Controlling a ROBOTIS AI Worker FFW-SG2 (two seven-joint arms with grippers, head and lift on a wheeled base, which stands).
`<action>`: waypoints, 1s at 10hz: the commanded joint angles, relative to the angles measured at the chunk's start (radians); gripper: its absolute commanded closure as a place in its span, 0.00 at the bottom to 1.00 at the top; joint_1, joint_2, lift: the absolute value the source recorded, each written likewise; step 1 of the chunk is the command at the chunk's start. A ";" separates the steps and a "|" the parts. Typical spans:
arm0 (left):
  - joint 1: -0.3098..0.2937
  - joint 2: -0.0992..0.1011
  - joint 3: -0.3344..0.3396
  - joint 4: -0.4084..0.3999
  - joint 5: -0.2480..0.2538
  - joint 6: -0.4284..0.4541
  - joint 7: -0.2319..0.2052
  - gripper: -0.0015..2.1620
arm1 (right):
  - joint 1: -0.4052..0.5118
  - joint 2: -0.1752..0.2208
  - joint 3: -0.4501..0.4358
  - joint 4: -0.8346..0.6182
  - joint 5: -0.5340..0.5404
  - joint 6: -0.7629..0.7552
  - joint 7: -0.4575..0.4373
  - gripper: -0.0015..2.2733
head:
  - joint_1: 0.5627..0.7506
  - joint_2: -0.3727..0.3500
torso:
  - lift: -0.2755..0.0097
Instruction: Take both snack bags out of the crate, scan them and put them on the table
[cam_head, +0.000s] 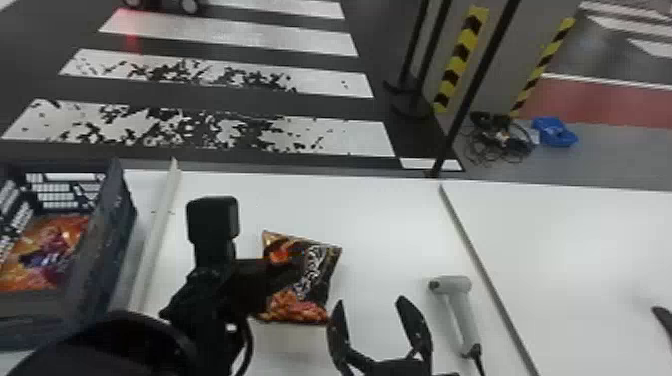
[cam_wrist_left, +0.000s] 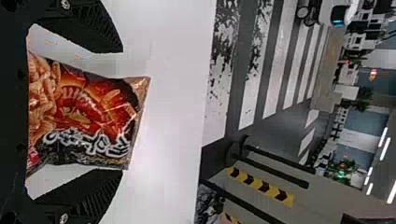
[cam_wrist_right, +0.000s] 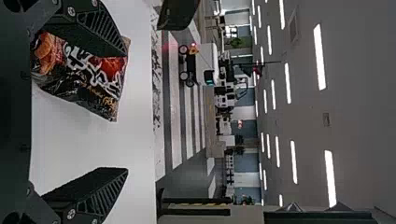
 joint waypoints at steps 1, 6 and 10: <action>0.036 0.036 0.040 -0.084 -0.059 -0.005 -0.030 0.03 | -0.002 0.000 0.000 0.000 0.000 0.000 0.002 0.06 | 0.70 0.29 | 0.64; 0.210 0.150 0.224 -0.131 -0.211 -0.404 -0.205 0.04 | -0.025 0.009 -0.010 -0.029 -0.017 0.077 0.030 0.05 | 0.70 0.51 | 0.64; 0.352 0.161 0.363 -0.036 -0.263 -0.910 -0.355 0.04 | -0.058 0.035 -0.020 -0.089 -0.094 0.230 0.103 0.05 | 0.70 0.67 | 0.64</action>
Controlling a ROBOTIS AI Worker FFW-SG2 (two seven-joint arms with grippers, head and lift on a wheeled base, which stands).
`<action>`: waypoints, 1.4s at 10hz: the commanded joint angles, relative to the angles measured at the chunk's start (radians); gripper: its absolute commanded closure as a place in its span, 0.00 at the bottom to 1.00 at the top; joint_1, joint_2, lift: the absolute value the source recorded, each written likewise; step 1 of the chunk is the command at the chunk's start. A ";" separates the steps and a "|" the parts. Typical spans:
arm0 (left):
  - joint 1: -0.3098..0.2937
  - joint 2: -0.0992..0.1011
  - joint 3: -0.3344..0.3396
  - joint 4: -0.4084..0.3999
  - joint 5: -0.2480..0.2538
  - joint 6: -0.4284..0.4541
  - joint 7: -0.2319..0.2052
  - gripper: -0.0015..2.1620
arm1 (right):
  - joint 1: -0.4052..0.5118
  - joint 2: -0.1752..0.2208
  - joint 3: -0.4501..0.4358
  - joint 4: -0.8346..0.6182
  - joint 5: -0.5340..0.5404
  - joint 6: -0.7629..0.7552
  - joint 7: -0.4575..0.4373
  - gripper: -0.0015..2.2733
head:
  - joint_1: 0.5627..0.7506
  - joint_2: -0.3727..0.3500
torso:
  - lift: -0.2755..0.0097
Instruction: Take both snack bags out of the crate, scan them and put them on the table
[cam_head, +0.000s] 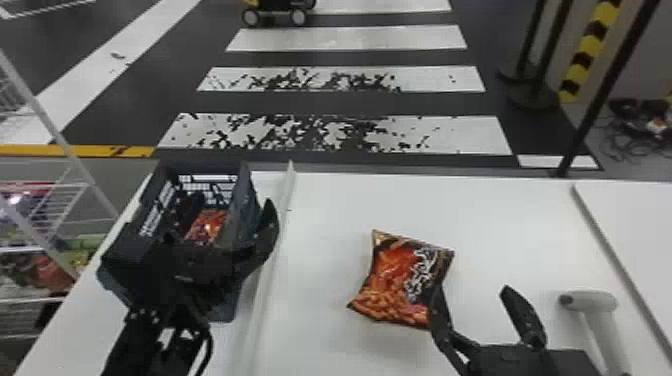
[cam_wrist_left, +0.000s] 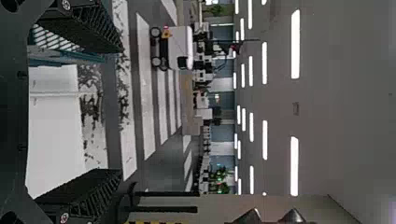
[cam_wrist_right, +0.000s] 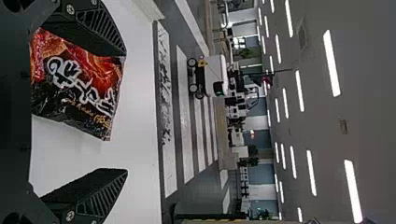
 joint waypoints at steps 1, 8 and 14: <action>0.053 0.000 0.039 0.045 -0.002 -0.179 -0.023 0.04 | -0.018 0.012 -0.012 -0.031 -0.074 0.126 0.024 0.04 | 0.70 0.70 | 0.64; 0.203 -0.006 0.067 0.130 0.021 -0.419 -0.119 0.04 | -0.033 0.095 -0.217 -0.271 -0.442 0.896 0.104 0.06 | 0.70 0.78 | 0.64; 0.218 0.002 0.061 0.160 0.047 -0.446 -0.133 0.05 | -0.101 0.139 -0.308 -0.274 -0.640 1.157 0.110 0.06 | 0.70 0.86 | 0.64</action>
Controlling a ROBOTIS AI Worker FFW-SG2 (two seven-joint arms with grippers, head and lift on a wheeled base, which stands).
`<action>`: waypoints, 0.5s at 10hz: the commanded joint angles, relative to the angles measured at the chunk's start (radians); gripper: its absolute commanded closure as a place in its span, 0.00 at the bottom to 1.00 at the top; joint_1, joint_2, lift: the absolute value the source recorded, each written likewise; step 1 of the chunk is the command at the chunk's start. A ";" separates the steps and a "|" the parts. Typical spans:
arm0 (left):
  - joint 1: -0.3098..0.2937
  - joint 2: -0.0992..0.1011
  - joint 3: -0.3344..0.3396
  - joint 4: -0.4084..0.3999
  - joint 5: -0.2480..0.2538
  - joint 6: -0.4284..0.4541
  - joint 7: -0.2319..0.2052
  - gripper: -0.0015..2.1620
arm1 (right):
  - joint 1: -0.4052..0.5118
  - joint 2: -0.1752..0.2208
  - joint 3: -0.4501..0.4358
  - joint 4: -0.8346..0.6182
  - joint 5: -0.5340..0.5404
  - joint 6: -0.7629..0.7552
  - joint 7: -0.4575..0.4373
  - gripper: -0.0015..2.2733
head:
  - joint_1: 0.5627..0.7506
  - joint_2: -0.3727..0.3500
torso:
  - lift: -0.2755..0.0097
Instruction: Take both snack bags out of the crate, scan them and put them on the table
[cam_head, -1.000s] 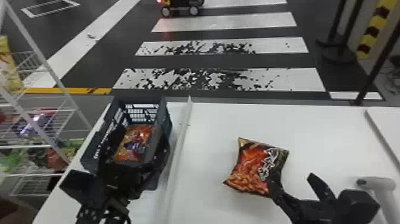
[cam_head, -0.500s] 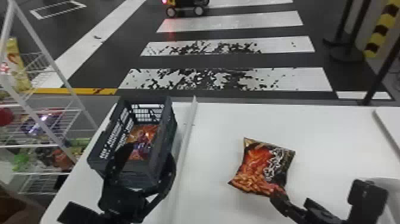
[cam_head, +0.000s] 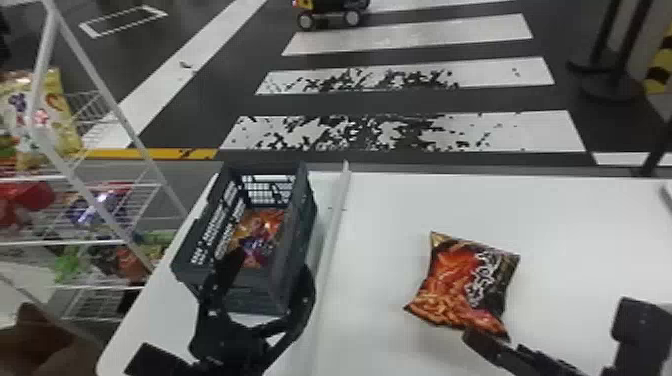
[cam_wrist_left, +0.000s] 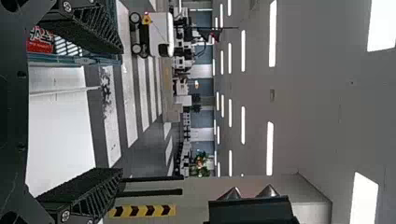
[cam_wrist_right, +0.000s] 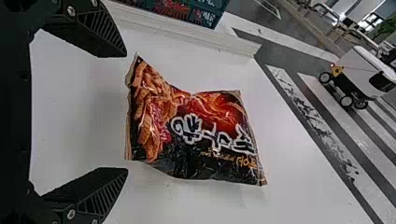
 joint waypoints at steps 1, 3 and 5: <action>-0.002 0.001 -0.002 0.006 0.001 0.000 -0.004 0.05 | -0.032 0.003 -0.003 0.030 -0.011 0.018 0.000 0.06 | 0.70 0.87 | 0.64; 0.000 0.001 -0.002 0.009 0.003 0.000 -0.005 0.05 | -0.073 0.003 -0.016 0.082 -0.009 0.021 -0.002 0.06 | 0.70 0.86 | 0.64; 0.000 0.001 -0.002 0.012 0.004 0.003 -0.007 0.05 | -0.104 0.003 -0.022 0.133 -0.011 0.018 -0.002 0.05 | 0.70 0.85 | 0.64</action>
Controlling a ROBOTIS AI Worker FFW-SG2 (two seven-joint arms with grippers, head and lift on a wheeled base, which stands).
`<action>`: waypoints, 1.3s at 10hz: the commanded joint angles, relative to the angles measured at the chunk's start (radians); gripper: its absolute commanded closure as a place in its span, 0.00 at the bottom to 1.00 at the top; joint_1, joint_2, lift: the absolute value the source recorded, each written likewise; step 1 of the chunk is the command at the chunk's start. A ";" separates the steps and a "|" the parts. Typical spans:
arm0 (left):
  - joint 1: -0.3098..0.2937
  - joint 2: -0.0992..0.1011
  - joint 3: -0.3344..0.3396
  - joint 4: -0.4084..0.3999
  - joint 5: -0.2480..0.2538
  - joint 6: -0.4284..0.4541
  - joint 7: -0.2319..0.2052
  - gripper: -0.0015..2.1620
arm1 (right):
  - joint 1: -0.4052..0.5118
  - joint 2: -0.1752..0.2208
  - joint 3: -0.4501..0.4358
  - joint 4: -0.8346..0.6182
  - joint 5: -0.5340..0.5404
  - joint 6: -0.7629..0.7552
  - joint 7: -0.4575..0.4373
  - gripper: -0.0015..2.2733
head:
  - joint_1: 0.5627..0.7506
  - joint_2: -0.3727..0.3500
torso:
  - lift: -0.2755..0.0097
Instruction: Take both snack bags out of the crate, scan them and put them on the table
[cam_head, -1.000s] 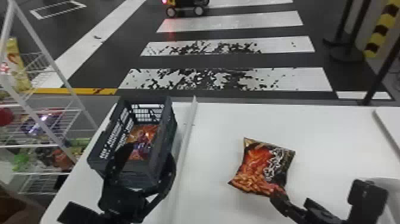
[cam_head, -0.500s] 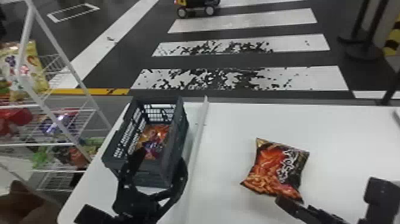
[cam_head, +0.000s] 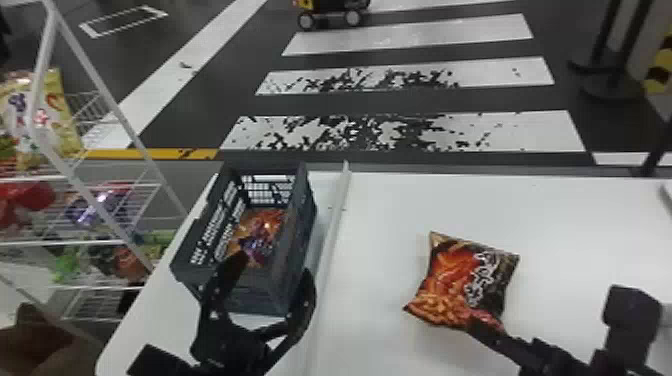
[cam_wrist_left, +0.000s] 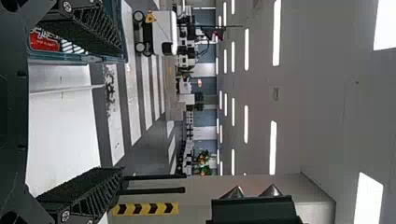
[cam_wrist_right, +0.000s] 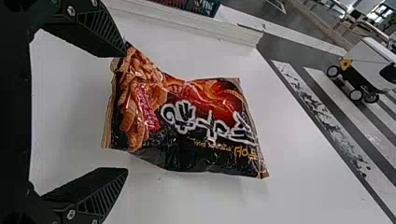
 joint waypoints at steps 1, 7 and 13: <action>0.000 0.000 0.000 0.005 0.001 0.000 -0.001 0.05 | -0.021 0.002 -0.003 0.037 -0.001 -0.001 0.001 0.05 | 0.70 0.84 | 0.64; -0.003 -0.006 0.002 0.011 0.003 0.019 -0.007 0.05 | -0.087 0.002 -0.015 0.121 0.039 -0.010 0.051 0.55 | 0.70 0.83 | 0.64; -0.009 -0.006 0.002 0.022 0.015 0.037 -0.007 0.05 | -0.098 0.002 -0.052 0.131 0.049 0.134 0.116 0.99 | 0.70 0.84 | 0.64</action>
